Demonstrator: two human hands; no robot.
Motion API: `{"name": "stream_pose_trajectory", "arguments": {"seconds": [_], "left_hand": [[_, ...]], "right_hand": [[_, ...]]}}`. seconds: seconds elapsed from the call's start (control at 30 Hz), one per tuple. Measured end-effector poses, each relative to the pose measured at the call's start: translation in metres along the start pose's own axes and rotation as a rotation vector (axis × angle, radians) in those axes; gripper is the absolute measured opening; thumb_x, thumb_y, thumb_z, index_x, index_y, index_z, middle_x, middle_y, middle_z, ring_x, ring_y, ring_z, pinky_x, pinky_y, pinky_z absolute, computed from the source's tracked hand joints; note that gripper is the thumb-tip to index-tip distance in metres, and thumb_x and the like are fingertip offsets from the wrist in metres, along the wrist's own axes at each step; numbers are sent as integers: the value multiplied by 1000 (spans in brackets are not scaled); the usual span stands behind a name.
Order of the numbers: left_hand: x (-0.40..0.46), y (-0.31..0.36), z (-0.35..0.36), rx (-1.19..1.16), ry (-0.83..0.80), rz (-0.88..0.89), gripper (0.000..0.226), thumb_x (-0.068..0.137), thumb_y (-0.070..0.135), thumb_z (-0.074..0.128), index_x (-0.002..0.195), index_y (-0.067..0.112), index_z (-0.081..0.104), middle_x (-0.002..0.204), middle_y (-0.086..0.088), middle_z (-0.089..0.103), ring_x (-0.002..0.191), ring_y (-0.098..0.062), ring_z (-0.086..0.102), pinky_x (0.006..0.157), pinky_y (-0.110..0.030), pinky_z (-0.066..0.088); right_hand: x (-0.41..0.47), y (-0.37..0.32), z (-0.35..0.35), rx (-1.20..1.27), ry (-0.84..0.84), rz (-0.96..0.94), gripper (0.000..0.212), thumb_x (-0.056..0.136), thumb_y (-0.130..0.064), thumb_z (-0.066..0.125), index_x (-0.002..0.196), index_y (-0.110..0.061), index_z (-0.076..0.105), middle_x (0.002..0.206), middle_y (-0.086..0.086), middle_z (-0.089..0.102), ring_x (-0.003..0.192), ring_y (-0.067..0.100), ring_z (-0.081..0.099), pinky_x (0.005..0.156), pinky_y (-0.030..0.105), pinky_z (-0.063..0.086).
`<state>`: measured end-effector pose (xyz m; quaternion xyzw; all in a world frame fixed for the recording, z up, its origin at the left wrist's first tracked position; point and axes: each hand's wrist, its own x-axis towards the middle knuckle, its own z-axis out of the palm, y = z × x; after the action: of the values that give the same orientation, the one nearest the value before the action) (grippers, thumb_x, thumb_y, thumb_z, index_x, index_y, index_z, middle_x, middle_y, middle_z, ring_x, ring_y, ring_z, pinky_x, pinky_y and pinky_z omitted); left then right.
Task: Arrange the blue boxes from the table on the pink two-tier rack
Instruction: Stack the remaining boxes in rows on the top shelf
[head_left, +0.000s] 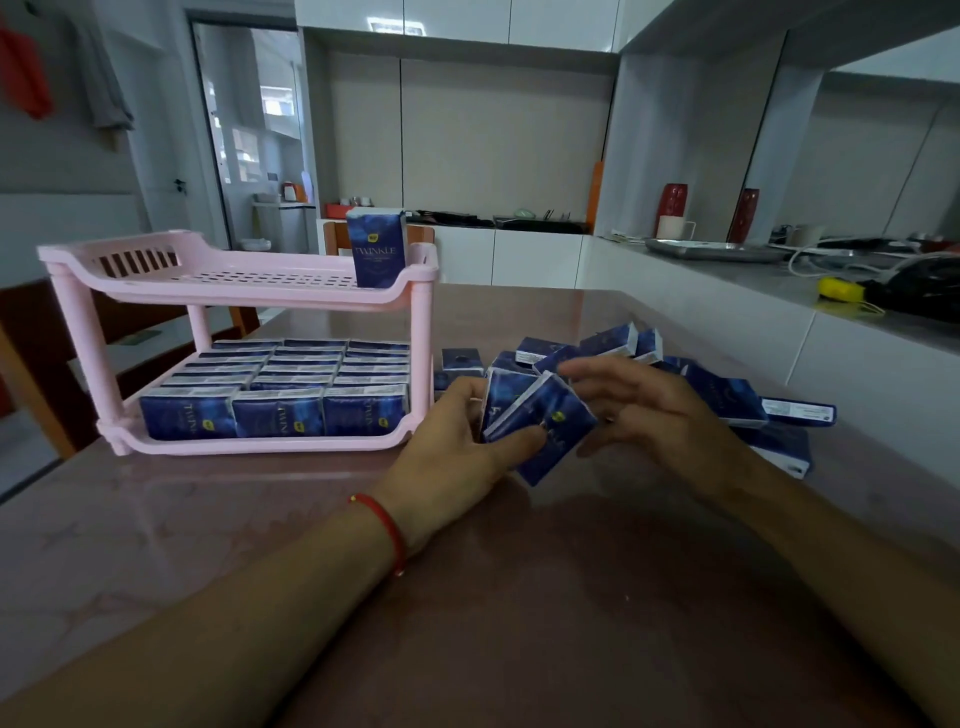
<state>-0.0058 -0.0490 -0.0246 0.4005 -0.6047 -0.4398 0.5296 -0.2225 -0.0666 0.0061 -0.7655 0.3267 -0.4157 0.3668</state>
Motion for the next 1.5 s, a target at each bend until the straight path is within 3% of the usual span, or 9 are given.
{"name": "stream_pose_trajectory", "arguments": {"seconds": [0.2, 0.37, 0.77, 0.87, 0.97, 1.1, 1.23, 1.37, 1.5], "left_hand": [[0, -3, -6, 239, -149, 64, 56, 79, 16, 84, 125, 17, 52, 118, 3, 72, 106, -9, 70, 93, -37, 58], [-2, 5, -10, 344, -231, 101, 65, 75, 13, 87, 129, 21, 51, 119, 10, 69, 107, 4, 66, 90, -19, 56], [-17, 14, -17, 447, -286, 122, 74, 76, 19, 87, 138, 22, 46, 123, 12, 63, 105, 0, 64, 90, -15, 53], [-32, 28, -28, 643, -101, 221, 74, 79, 42, 80, 140, 30, 41, 114, 12, 61, 92, -3, 62, 79, -21, 56], [-53, 54, -55, 786, 132, 601, 40, 85, 39, 65, 122, 28, 54, 96, 12, 62, 76, -3, 57, 69, -23, 53], [-45, 75, -110, 1130, 487, 944, 30, 86, 27, 58, 110, 10, 62, 108, -9, 64, 99, -22, 57, 86, -35, 46], [-25, 46, -149, 1336, 584, 685, 59, 88, 42, 50, 137, 9, 53, 148, -13, 49, 140, -32, 43, 117, -59, 24], [-22, 30, -158, 1380, 511, 632, 68, 90, 47, 44, 149, 13, 41, 159, -10, 37, 150, -28, 29, 120, -63, 15], [-19, 26, -157, 1336, 500, 633, 68, 88, 45, 47, 149, 15, 40, 159, -9, 37, 151, -26, 27, 121, -62, 14]], "right_hand": [[-1, 1, 10, -211, 75, -56, 43, 84, -34, 68, 127, -27, 64, 105, -4, 64, 92, 12, 67, 80, 29, 59], [-2, 1, 13, -469, 82, -92, 59, 74, -60, 67, 126, -32, 65, 108, -17, 56, 94, 10, 60, 83, 31, 55], [-3, -16, 27, -389, -71, 82, 41, 80, -37, 79, 117, -36, 59, 111, -14, 68, 100, 6, 68, 87, 37, 59], [0, -32, 21, -382, -48, 56, 42, 73, -39, 80, 110, -31, 62, 107, -13, 69, 99, 5, 68, 83, 27, 59], [11, -68, 6, -349, 70, 8, 44, 71, -36, 76, 112, -27, 62, 109, -13, 68, 95, -3, 67, 75, 16, 57], [54, -123, 3, -338, 155, -108, 42, 76, -41, 71, 115, -28, 67, 101, -9, 73, 87, 7, 71, 71, 28, 61], [116, -155, 24, -404, 159, -206, 22, 90, -33, 70, 107, -21, 68, 98, -2, 73, 86, 19, 69, 71, 30, 59], [168, -161, 55, -468, 77, -161, 31, 91, -33, 70, 119, -21, 62, 109, 0, 69, 97, 18, 66, 74, 29, 57], [195, -146, 77, -530, -12, -104, 36, 83, -28, 79, 115, -23, 63, 112, -1, 67, 104, 19, 63, 93, 42, 55]]}}
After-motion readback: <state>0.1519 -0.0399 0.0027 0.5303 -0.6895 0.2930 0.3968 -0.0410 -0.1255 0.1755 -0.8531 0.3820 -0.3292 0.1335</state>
